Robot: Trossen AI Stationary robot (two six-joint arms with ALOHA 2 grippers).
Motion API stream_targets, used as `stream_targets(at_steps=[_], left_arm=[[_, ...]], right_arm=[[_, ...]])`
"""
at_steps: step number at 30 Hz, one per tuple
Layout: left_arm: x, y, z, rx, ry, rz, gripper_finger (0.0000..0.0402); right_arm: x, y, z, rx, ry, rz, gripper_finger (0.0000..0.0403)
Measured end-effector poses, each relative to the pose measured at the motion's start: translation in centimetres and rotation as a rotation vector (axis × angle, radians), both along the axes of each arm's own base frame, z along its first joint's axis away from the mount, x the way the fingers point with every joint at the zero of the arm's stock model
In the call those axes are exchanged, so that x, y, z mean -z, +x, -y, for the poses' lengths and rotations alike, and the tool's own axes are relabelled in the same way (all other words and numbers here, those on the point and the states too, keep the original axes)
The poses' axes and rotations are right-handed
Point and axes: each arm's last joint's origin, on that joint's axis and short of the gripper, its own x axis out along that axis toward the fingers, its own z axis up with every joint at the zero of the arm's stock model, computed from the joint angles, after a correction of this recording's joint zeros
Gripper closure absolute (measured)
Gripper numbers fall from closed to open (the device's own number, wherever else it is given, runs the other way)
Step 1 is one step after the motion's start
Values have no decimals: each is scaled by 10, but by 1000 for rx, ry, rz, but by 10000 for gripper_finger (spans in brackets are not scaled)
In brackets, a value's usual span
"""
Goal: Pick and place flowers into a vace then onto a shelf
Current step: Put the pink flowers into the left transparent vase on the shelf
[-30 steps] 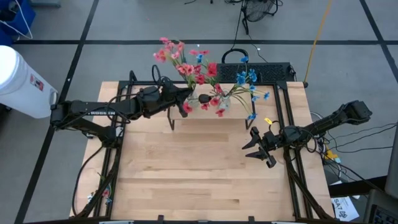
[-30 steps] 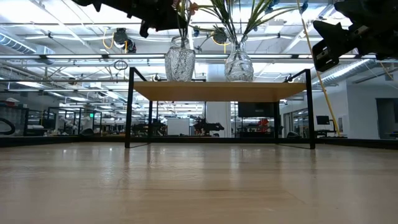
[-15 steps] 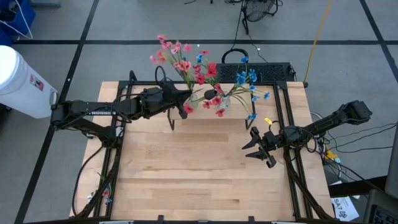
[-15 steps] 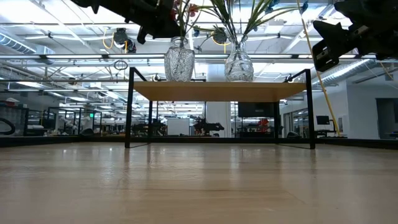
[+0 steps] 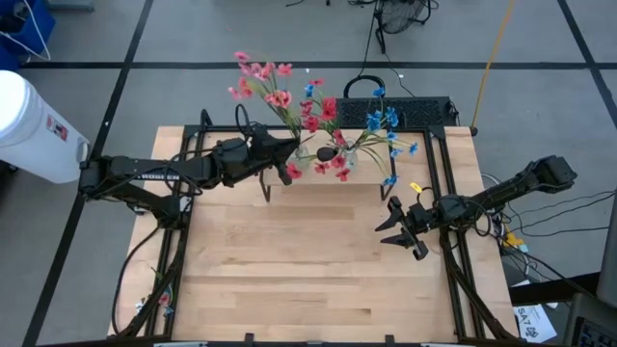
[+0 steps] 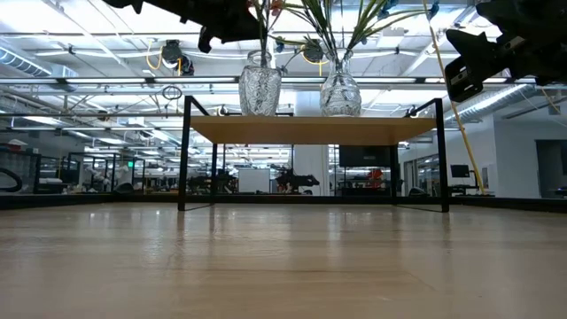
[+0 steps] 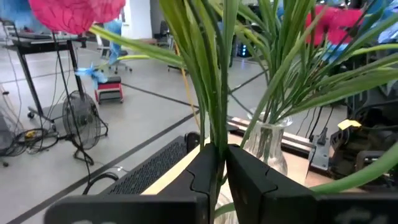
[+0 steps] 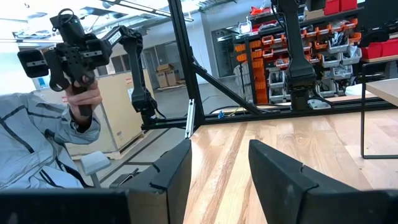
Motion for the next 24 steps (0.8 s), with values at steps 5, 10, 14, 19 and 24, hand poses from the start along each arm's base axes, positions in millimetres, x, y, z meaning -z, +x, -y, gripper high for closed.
stream_targets(at_steps=[5, 10, 14, 19, 24], left_arm=[[1, 0, 1, -16, -2, -5, 328], [-3, -2, 2, -4, 2, 5, 312], [-3, -2, 2, -6, 2, 5, 310], [-4, -2, 1, -32, 6, 16, 289], [-5, -3, 1, -48, 8, 30, 250]], right_arm=[[0, 0, 0, 0, 0, 0, 252], [0, 0, 0, 0, 0, 0, 252], [0, 0, 0, 0, 0, 0, 252], [0, 0, 0, 0, 0, 0, 252], [0, 0, 0, 0, 0, 0, 252]])
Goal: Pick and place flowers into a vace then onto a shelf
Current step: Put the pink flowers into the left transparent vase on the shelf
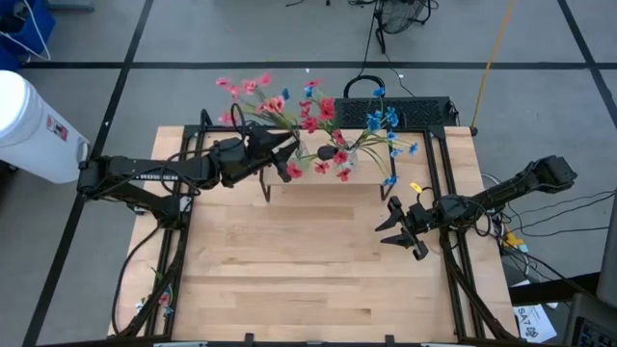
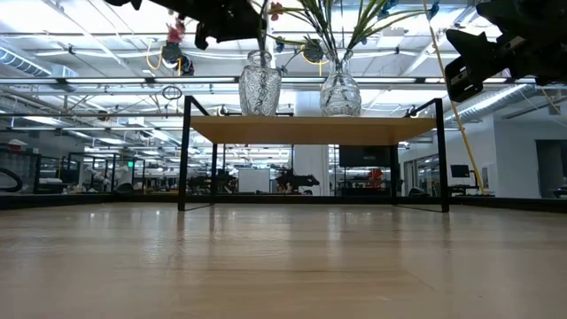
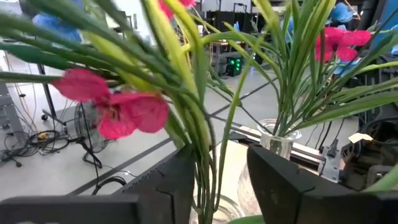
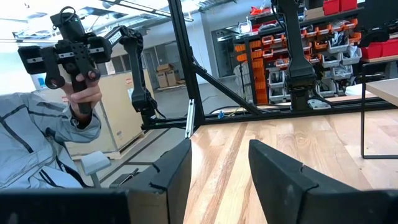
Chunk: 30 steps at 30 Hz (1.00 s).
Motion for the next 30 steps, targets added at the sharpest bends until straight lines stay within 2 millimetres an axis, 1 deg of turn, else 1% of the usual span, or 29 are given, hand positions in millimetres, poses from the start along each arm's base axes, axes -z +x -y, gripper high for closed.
stream_targets(at_steps=[5, 10, 19, 24, 30], left_arm=[[-1, 0, 0, -3, 2, 12, 214], [0, 0, 0, 4, -4, -1, 193], [10, -1, 0, 13, -27, -103, 190], [8, 0, 2, 18, -19, -85, 190], [3, 1, 7, 0, 34, -58, 190]], right_arm=[[0, 0, 0, 0, 0, 0, 252], [0, 0, 0, 0, 0, 0, 252], [0, 0, 0, 0, 0, 0, 252], [0, 0, 0, 0, 0, 0, 252], [0, 0, 0, 0, 0, 0, 252]])
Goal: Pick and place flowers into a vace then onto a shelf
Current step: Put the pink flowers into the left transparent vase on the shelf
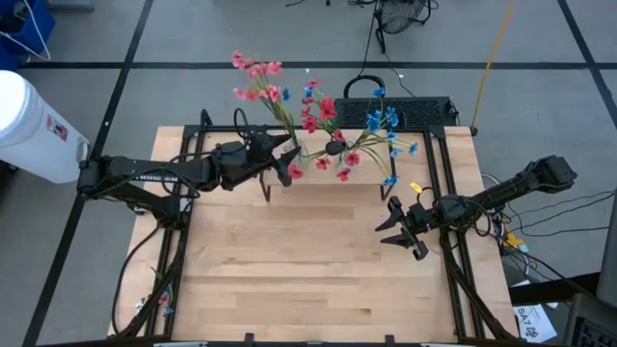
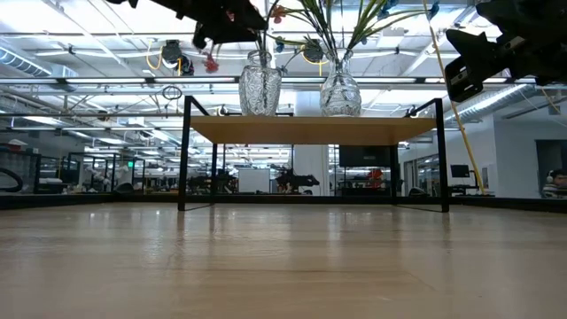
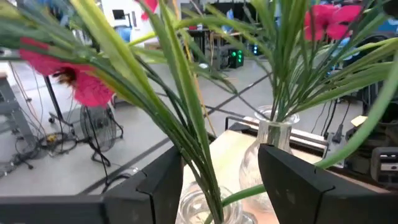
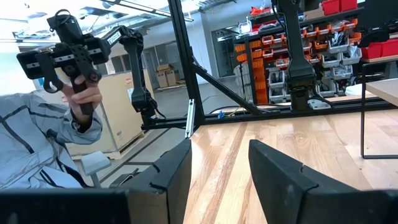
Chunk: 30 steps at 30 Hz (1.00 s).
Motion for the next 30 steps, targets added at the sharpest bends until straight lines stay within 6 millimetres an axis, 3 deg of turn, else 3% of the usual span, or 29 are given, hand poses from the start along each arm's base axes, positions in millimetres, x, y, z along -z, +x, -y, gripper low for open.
stream_targets(at_steps=[16, 30], left_arm=[[7, 1, 19, 48, 44, -102, 190], [16, 0, 20, 87, 35, -207, 190]], right_arm=[[0, 0, 0, 0, 0, 0, 252], [0, 0, 0, 0, 0, 0, 252]])
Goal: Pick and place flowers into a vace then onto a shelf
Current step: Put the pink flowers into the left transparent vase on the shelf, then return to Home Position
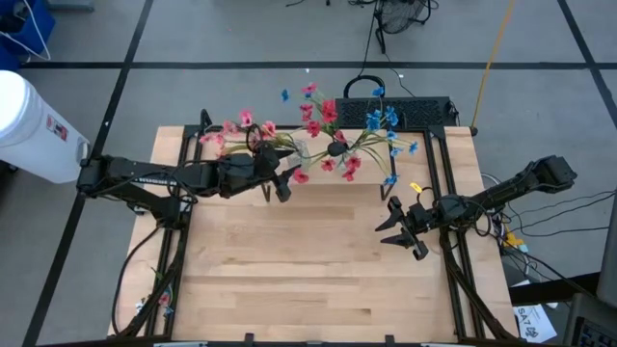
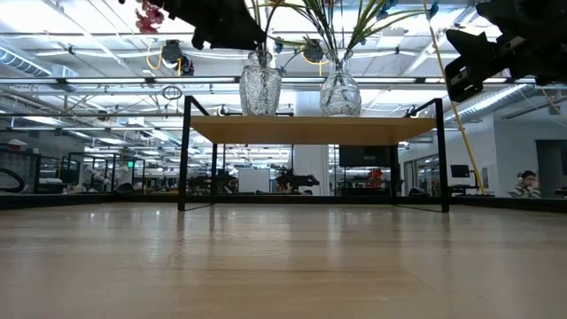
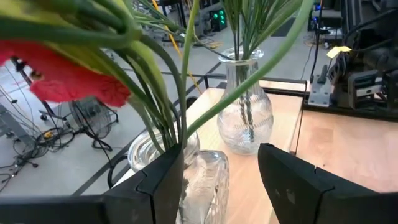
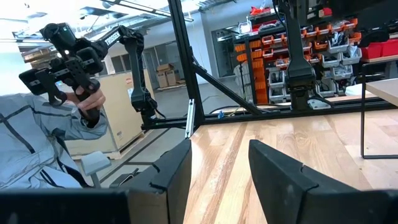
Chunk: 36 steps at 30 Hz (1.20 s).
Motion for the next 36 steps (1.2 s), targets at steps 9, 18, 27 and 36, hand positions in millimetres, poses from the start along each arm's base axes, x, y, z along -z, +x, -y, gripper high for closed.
stream_targets(at_steps=[9, 18, 27, 36], left_arm=[[3, 0, 8, 44, 74, -79, 190], [3, -1, 20, 44, 136, -105, 190], [7, -2, 33, 109, 176, -170, 190], [8, -3, 43, 123, 159, -161, 190]], right_arm=[[0, 0, 0, 0, 0, 0, 252], [0, 0, 0, 0, 0, 0, 252], [0, 0, 0, 0, 0, 0, 252], [0, 0, 0, 0, 0, 0, 252]])
